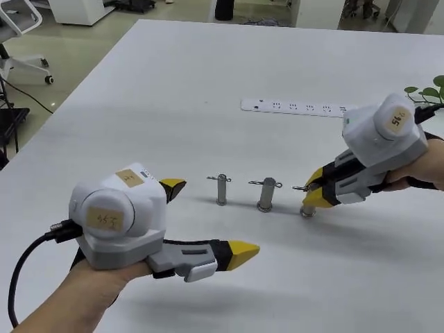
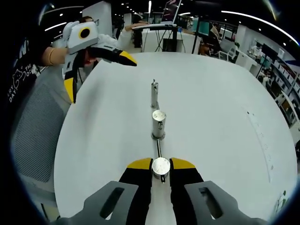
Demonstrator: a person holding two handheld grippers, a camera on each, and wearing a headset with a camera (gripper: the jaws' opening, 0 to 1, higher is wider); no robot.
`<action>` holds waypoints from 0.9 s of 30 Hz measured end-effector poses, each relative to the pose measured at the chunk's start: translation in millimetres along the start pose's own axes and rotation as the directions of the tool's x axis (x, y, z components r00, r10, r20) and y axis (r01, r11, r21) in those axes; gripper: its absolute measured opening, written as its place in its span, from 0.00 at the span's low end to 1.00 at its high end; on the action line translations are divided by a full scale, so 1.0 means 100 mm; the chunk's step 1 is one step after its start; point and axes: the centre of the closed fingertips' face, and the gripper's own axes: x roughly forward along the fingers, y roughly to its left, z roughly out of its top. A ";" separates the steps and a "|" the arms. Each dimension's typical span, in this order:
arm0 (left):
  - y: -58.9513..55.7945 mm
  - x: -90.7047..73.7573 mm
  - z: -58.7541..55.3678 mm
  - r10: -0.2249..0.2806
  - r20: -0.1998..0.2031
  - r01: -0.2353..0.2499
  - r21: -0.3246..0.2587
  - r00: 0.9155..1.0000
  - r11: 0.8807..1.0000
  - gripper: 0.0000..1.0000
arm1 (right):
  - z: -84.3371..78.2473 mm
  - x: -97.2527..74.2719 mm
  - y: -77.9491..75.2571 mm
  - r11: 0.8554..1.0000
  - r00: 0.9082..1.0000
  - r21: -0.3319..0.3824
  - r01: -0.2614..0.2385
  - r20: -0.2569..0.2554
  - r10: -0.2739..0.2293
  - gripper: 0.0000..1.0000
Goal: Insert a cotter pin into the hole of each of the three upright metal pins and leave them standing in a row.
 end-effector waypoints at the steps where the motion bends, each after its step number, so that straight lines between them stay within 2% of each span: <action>1: 0.00 0.00 0.00 0.000 0.000 0.000 0.000 1.000 1.000 0.92 | 0.00 0.00 0.00 1.000 1.000 -0.002 -0.002 -0.001 0.002 0.08; 15: -0.01 0.01 -0.01 -0.001 -0.006 0.001 0.000 1.000 1.000 0.90 | -0.04 0.02 -0.10 1.000 1.000 0.002 -0.013 -0.004 0.013 0.09; 24: -0.01 0.01 -0.03 -0.002 -0.018 0.002 0.001 1.000 1.000 0.90 | -0.04 0.02 -0.08 0.999 0.999 -0.002 -0.038 0.005 0.038 0.09; 27: -0.01 0.01 -0.04 0.000 -0.025 0.000 0.004 1.000 1.000 0.90 | -0.04 0.02 -0.10 1.000 1.000 -0.011 -0.021 0.009 0.021 0.12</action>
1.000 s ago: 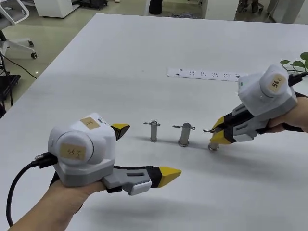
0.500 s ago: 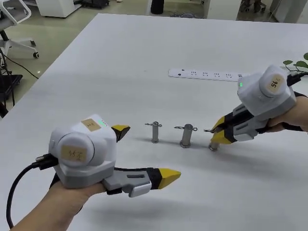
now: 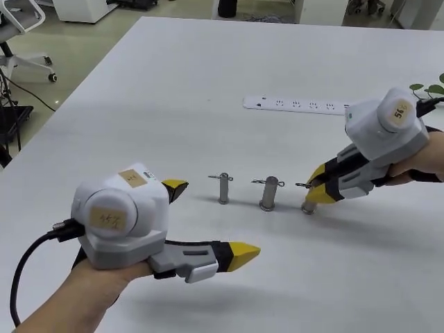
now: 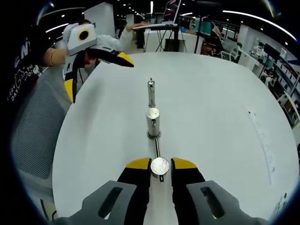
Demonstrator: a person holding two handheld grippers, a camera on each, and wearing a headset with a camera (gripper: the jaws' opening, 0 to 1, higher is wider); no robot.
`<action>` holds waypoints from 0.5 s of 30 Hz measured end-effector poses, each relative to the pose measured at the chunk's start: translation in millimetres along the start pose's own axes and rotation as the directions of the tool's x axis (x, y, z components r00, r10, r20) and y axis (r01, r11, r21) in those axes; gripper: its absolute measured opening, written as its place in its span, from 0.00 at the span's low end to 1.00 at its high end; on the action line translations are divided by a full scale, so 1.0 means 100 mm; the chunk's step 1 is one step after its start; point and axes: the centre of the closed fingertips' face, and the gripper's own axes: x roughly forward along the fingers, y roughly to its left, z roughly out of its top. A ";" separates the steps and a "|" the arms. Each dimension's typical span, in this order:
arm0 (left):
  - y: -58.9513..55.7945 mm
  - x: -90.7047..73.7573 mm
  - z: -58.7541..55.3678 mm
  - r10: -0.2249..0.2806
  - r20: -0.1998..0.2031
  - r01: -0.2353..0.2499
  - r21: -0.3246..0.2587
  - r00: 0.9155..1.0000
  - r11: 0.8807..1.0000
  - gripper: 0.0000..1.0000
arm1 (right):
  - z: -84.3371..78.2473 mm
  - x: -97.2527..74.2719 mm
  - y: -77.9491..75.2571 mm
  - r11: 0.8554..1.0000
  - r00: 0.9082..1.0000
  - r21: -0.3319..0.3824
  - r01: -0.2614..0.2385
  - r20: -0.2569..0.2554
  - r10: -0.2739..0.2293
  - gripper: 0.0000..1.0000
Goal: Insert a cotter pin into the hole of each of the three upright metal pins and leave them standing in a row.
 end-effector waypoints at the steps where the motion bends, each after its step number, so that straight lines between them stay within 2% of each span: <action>1: 0.00 0.00 0.00 0.001 -0.001 -0.001 0.000 1.000 1.000 0.90 | 0.02 -0.01 -0.02 1.000 1.000 0.001 0.011 0.010 -0.011 0.15; 7: 0.06 -0.01 0.01 0.023 -0.010 -0.023 0.002 1.000 1.000 0.90 | 0.07 -0.13 -0.10 0.996 0.995 0.030 0.087 0.043 -0.088 0.25; 10: 0.10 -0.01 0.04 0.032 -0.001 -0.032 -0.014 0.999 0.999 0.90 | 0.11 -0.21 -0.07 0.986 0.986 0.108 0.124 0.094 -0.135 0.28; 13: 0.12 -0.01 0.08 0.037 0.008 -0.037 -0.028 0.999 0.999 0.90 | 0.15 -0.26 0.01 0.972 0.977 0.196 0.132 0.137 -0.161 0.35; 15: 0.13 -0.01 0.11 0.041 0.014 -0.041 -0.031 0.999 0.999 0.90 | 0.13 -0.29 0.05 0.958 0.973 0.244 0.152 0.131 -0.188 0.39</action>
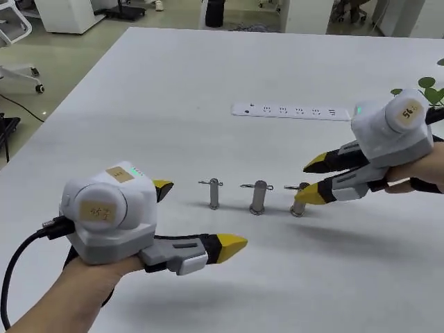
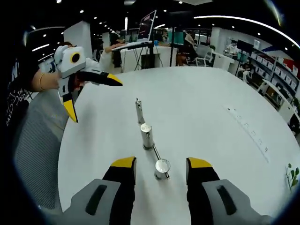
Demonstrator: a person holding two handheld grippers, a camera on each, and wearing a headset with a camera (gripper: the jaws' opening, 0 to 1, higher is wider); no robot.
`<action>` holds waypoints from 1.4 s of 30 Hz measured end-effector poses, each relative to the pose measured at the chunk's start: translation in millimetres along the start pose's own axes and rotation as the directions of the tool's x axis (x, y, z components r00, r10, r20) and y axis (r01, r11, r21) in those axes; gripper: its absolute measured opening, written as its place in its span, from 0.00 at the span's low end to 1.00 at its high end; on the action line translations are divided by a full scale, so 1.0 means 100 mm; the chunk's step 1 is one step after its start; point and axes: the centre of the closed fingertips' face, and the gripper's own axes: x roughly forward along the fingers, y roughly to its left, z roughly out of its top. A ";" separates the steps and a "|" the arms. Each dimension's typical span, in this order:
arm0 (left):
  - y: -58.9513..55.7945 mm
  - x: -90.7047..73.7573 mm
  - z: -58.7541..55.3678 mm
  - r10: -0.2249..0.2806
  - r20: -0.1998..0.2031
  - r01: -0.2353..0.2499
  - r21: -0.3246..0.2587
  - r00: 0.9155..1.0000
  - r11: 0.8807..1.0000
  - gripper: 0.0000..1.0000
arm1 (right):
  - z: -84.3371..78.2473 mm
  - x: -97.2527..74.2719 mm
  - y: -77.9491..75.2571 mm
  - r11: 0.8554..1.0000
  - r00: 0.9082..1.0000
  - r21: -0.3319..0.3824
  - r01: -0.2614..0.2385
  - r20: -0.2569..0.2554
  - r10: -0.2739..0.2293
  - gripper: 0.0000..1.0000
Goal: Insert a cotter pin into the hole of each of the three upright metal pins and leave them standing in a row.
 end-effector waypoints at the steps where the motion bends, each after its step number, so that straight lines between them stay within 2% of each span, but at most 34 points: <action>1: 0.01 0.00 0.01 0.002 0.001 -0.002 -0.001 1.000 1.000 0.90 | -0.01 -0.02 0.02 1.000 1.000 0.017 0.005 -0.001 -0.005 0.42; 5: 0.03 0.02 0.03 0.010 0.003 -0.010 -0.008 1.000 1.000 0.90 | -0.03 -0.09 0.08 0.997 0.998 0.050 0.057 0.028 -0.059 0.47; 6: 0.04 0.02 0.04 0.012 0.003 -0.012 -0.009 1.000 1.000 0.90 | -0.03 -0.10 0.08 0.994 0.996 0.078 0.077 0.034 -0.080 0.48; 9: 0.05 0.03 0.06 0.020 0.009 -0.020 -0.020 1.000 1.000 0.91 | -0.01 -0.14 0.08 0.978 0.984 0.155 0.137 0.092 -0.152 0.55; 13: 0.08 0.04 0.05 0.029 0.001 -0.029 -0.016 1.000 0.999 0.92 | -0.09 -0.15 0.18 0.968 0.979 0.186 0.169 0.084 -0.187 0.62; 16: 0.10 0.02 0.06 0.042 -0.001 -0.042 -0.009 0.999 0.999 0.92 | -0.09 -0.17 0.24 0.959 0.971 0.211 0.190 0.101 -0.214 0.66; 18: 0.12 0.00 0.05 0.051 -0.005 -0.052 -0.008 0.999 0.999 0.94 | -0.11 -0.18 0.25 0.947 0.964 0.235 0.220 0.095 -0.247 0.66; 20: 0.13 -0.01 0.04 0.055 -0.005 -0.055 -0.008 0.998 0.998 0.96 | -0.12 -0.19 0.28 0.942 0.957 0.224 0.249 0.093 -0.275 0.67; 22: 0.12 -0.04 0.04 0.061 -0.001 -0.061 -0.002 0.998 0.998 0.98 | -0.15 -0.18 0.33 0.938 0.957 0.231 0.259 0.073 -0.282 0.70; 26: 0.11 -0.06 0.01 0.066 -0.004 -0.066 -0.001 0.998 0.998 0.98 | -0.17 -0.19 0.36 0.920 0.947 0.280 0.273 0.092 -0.309 0.72; 29: 0.13 -0.09 0.00 0.078 -0.001 -0.078 -0.017 0.997 0.997 0.98 | -0.23 -0.19 0.36 0.890 0.933 0.351 0.290 0.103 -0.344 0.73; 30: 0.14 -0.10 0.00 0.083 0.000 -0.083 -0.020 0.997 0.996 0.98 | -0.24 -0.19 0.36 0.885 0.930 0.362 0.293 0.105 -0.352 0.73; 31: 0.14 -0.10 0.00 0.086 0.000 -0.086 -0.023 0.996 0.996 0.98 | -0.24 -0.20 0.36 0.874 0.923 0.384 0.296 0.121 -0.366 0.73; 33: 0.14 -0.12 -0.01 0.093 -0.004 -0.093 -0.027 0.996 0.995 0.98 | -0.27 -0.21 0.40 0.864 0.918 0.407 0.298 0.126 -0.376 0.74; 35: 0.14 -0.13 -0.01 0.098 -0.003 -0.098 -0.029 0.995 0.995 0.98 | -0.29 -0.21 0.43 0.858 0.916 0.420 0.297 0.128 -0.380 0.75; 38: 0.13 -0.15 -0.01 0.102 0.003 -0.102 -0.033 0.995 0.994 0.98 | -0.34 -0.24 0.47 0.841 0.907 0.436 0.320 0.117 -0.406 0.75; 42: 0.13 -0.18 -0.01 0.112 0.007 -0.112 -0.039 0.994 0.993 0.98 | -0.34 -0.28 0.53 0.833 0.898 0.442 0.333 0.120 -0.423 0.75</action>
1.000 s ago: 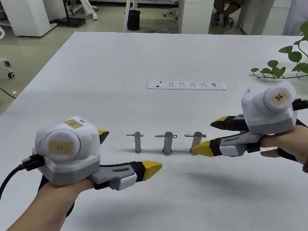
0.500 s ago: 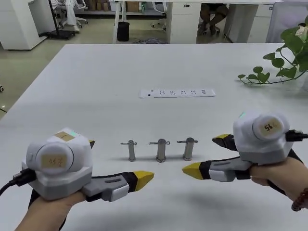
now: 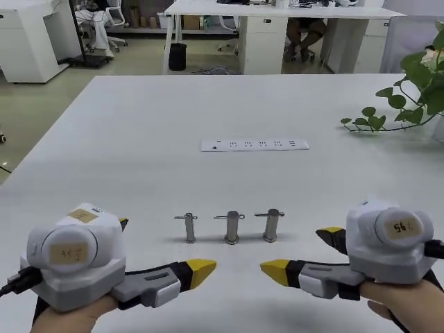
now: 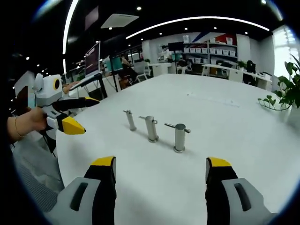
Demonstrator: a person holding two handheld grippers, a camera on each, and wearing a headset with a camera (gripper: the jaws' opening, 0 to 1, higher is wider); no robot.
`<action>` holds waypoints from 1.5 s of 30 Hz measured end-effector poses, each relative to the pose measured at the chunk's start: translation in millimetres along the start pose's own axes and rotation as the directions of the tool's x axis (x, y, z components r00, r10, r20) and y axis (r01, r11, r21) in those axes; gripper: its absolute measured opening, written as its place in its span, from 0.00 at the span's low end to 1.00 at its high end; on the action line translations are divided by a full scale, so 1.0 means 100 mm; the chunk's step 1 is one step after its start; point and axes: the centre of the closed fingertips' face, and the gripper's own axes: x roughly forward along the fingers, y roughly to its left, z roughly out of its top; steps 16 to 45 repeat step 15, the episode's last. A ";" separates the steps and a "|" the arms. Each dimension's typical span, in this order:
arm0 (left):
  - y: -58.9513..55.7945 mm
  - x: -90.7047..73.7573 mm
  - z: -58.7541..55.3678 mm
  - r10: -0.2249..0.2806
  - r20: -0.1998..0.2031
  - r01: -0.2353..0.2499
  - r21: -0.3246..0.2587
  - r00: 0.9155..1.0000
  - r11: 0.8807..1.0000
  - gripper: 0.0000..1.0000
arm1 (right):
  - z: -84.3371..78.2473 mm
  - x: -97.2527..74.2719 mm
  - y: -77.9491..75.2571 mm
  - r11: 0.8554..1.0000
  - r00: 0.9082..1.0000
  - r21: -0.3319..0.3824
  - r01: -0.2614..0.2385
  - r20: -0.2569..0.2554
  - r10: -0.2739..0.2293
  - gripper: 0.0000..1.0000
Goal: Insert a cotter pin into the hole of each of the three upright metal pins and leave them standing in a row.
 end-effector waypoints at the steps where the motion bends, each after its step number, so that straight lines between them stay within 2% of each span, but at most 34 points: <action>1: 0.00 -0.01 0.00 0.003 0.001 -0.003 -0.002 1.000 1.000 0.98 | 0.00 -0.01 0.00 1.000 1.000 -0.001 0.003 0.000 -0.003 0.75; 6: -0.02 -0.06 -0.02 0.014 0.004 -0.013 -0.017 1.000 1.000 0.97 | 0.00 -0.06 0.05 0.999 1.000 -0.027 0.030 0.001 -0.030 0.75; 15: -0.01 -0.14 -0.01 0.037 0.023 -0.036 -0.029 0.999 0.999 0.95 | -0.01 -0.11 0.10 0.998 0.998 0.012 0.057 0.032 -0.057 0.75; 45: -0.01 -0.14 -0.01 0.037 0.023 -0.036 -0.029 0.999 0.999 0.95 | -0.01 -0.11 0.10 0.998 0.998 0.012 0.057 0.032 -0.057 0.75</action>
